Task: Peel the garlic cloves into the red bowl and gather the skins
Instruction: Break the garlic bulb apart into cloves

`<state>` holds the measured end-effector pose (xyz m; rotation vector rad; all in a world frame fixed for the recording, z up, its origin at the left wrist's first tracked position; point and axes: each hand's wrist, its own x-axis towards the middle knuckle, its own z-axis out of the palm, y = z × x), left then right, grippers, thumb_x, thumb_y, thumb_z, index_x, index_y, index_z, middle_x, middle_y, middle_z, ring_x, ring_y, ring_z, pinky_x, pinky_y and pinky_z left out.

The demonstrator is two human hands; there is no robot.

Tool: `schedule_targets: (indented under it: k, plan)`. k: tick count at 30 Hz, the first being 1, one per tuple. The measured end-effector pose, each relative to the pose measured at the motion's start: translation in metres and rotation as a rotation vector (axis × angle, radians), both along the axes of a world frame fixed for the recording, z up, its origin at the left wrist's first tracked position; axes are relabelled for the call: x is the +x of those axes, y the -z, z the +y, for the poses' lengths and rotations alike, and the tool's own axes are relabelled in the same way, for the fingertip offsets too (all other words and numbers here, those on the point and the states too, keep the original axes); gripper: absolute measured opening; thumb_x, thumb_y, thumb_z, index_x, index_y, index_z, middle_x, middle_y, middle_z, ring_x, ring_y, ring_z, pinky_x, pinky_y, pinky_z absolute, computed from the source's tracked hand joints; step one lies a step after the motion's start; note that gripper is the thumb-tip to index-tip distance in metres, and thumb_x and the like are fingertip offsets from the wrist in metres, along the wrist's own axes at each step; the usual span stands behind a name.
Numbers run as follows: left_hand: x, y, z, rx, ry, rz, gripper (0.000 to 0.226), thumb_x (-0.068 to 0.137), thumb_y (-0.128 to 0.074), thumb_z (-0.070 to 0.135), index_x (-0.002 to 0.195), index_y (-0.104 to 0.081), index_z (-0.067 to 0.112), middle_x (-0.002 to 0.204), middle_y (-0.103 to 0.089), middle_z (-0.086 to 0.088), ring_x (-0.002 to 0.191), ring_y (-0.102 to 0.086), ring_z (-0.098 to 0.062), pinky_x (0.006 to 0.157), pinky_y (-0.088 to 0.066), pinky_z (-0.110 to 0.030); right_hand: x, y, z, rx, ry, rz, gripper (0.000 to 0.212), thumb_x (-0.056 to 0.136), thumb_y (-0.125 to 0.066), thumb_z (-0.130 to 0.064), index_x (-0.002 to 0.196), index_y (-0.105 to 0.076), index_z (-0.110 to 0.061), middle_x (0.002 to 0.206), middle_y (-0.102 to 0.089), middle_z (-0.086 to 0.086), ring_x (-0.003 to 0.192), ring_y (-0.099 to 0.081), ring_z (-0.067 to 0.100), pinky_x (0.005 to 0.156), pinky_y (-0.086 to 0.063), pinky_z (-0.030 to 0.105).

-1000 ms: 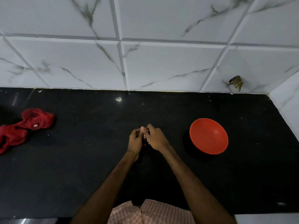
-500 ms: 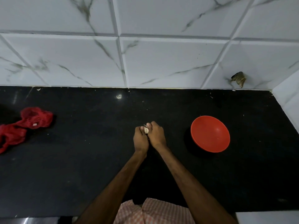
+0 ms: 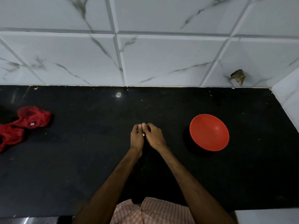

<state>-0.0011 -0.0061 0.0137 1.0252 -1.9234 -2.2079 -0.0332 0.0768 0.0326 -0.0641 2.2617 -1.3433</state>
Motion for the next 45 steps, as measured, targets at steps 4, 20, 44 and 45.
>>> schedule_targets:
  k: [4,20,44,45]
  plan:
    - [-0.003,-0.007,0.004,0.051,-0.001,0.012,0.026,0.108,-0.037,0.019,0.099,-0.061,0.010,0.095,-0.068,-0.010,0.089,-0.067,-0.019,0.076,-0.056,-0.032,0.005,0.000,-0.004,-0.104,0.048,-0.012,0.036,0.106,-0.040,-0.044,0.106,-0.062,-0.016,0.097,-0.067,-0.002,0.088,-0.064,0.004,0.069,-0.046,0.018]
    - [-0.004,-0.011,0.012,-0.004,-0.048,0.098,0.024,0.107,-0.040,0.023,0.104,-0.061,0.011,0.114,-0.060,-0.023,0.096,-0.062,-0.027,0.090,-0.054,-0.049,0.003,0.003,-0.016,-0.146,0.264,0.080,0.038,0.108,-0.037,-0.030,0.100,-0.069,-0.010,0.095,-0.070,0.006,0.091,-0.068,0.018,0.082,-0.055,0.035]
    - [0.005,0.000,-0.003,0.180,0.030,0.035,0.024,0.104,-0.046,0.008,0.118,-0.064,0.002,0.110,-0.070,-0.017,0.099,-0.069,-0.027,0.080,-0.059,-0.036,-0.002,0.009,0.011,-0.064,0.239,0.012,0.025,0.097,-0.063,-0.036,0.103,-0.063,-0.011,0.096,-0.066,0.002,0.080,-0.064,0.008,0.063,-0.051,0.019]
    - [0.005,0.000,-0.003,0.179,0.041,0.040,0.024,0.103,-0.047,0.008,0.119,-0.064,0.001,0.111,-0.070,-0.017,0.100,-0.069,-0.027,0.081,-0.059,-0.035,-0.001,0.008,0.012,-0.045,0.236,0.030,0.024,0.098,-0.062,-0.035,0.102,-0.063,-0.011,0.095,-0.066,0.002,0.080,-0.064,0.008,0.063,-0.053,0.021]
